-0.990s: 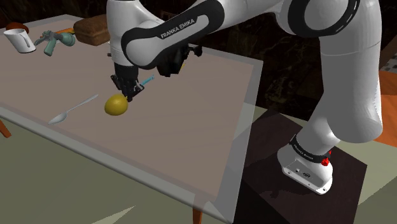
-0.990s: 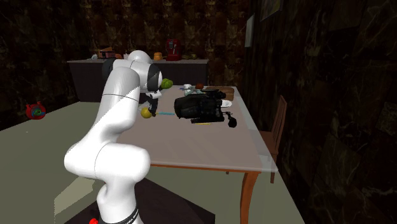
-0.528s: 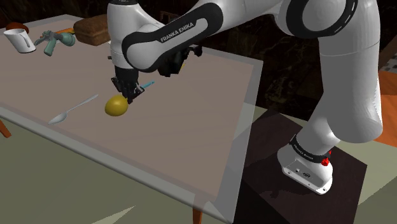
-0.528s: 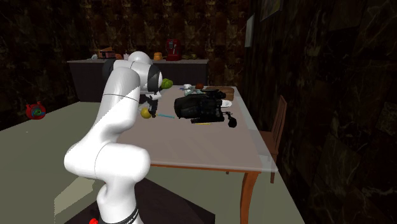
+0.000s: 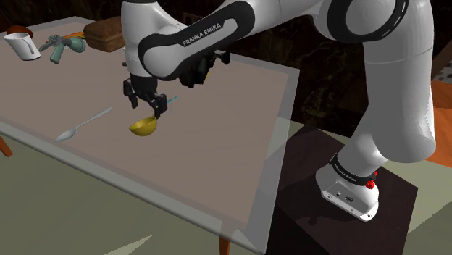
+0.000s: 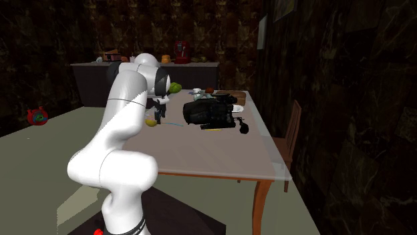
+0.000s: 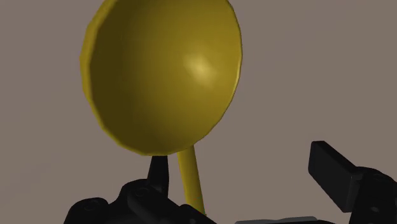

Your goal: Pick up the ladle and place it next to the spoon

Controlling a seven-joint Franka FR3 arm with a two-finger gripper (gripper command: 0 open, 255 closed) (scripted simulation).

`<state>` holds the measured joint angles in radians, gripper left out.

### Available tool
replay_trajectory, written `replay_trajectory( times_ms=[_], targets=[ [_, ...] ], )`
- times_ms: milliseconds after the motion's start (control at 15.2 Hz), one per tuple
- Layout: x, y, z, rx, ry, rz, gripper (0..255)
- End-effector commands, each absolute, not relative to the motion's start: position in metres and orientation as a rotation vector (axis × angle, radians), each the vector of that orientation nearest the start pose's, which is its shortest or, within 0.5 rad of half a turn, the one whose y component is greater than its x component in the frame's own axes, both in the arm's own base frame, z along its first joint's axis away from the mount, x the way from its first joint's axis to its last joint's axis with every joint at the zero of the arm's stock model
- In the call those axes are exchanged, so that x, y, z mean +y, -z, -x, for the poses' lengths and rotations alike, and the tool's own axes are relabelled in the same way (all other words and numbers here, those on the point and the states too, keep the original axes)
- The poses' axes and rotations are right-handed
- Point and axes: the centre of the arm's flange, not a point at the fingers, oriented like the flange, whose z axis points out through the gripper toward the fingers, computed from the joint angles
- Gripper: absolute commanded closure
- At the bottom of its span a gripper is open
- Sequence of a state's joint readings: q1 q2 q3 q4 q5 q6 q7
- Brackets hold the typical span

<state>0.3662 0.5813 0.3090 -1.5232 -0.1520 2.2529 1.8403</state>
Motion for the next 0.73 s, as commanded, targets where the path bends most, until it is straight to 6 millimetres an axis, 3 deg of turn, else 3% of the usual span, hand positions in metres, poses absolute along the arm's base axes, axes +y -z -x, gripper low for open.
replay_trajectory(
  times_ms=[0,132,660],
  targets=[
    [0.412,-0.370,-0.582,1.601,0.029,2.491,0],
    [0.409,-0.393,-0.579,1.601,0.029,2.491,0],
    [0.409,-0.393,-0.579,1.601,0.029,2.491,0]
  ],
)
